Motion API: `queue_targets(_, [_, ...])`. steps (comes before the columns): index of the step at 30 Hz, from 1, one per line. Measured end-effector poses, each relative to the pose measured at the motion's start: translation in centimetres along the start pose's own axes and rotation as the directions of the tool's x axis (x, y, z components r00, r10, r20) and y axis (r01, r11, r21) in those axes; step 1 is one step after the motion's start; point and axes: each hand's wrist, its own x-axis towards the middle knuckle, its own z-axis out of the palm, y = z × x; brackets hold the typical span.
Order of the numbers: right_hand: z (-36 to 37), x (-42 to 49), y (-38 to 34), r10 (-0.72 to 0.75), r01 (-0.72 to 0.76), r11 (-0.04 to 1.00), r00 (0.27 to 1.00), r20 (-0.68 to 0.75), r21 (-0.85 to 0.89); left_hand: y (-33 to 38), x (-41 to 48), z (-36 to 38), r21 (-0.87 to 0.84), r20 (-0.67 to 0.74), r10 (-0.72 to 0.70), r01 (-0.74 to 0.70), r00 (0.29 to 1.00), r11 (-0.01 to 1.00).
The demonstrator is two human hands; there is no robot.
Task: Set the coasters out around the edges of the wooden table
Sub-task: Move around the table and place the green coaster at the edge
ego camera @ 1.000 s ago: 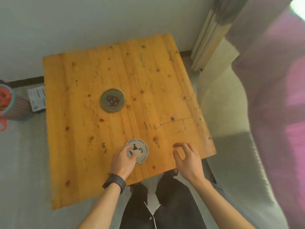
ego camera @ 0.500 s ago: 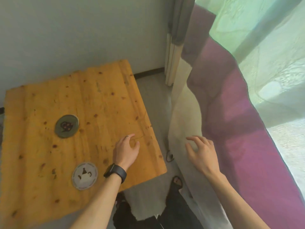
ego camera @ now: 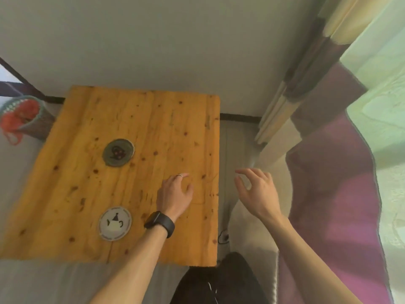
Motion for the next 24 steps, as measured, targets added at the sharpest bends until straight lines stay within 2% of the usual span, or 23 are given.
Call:
queue_targets(5, [1.3, 6.3, -4.4, -0.145, 0.15, 0.988, 0.982, 0.117, -0.034, -1.6, 2.2, -2.7, -0.076, -0.069, -0.142, 0.137, 0.987, 0.988])
queue_targets(9, [4.8, 11.2, -9.2, -0.242, 0.259, 0.965, 0.927, 0.288, -0.024, -4.5, 3.6, -4.6, -0.157, -0.142, -0.277, 0.255, 0.95, 0.954])
queue_targets(12, [8.9, 15.1, -12.6, -0.338, 0.369, 0.929, 0.822, 0.459, 0.024, -6.9, 4.7, -5.5, -0.254, -0.199, -0.425, 0.372, 0.883, 0.893])
queue_targets(15, [14.5, 19.7, -15.5, -0.415, 0.491, 0.869, 0.661, 0.625, 0.058, -9.4, 6.3, -5.2, -0.326, -0.277, -0.538, 0.449, 0.796, 0.832])
queue_targets(19, [24.0, 25.5, -19.1, -0.442, 0.564, 0.818, 0.495, 0.748, 0.111, -12.7, 10.1, -3.1, -0.365, -0.281, -0.715, 0.618, 0.64, 0.697])
queue_targets(21, [28.0, 27.4, -20.9, -0.445, 0.579, 0.807, 0.466, 0.765, 0.116, -14.0, 12.3, -2.0, -0.37, -0.267, -0.762, 0.668, 0.59, 0.646])
queue_targets(24, [31.7, 28.3, -22.5, -0.427, 0.62, 0.783, 0.469, 0.773, 0.057, -14.8, 14.0, -0.2, -0.297, -0.218, -0.799, 0.742, 0.561, 0.602])
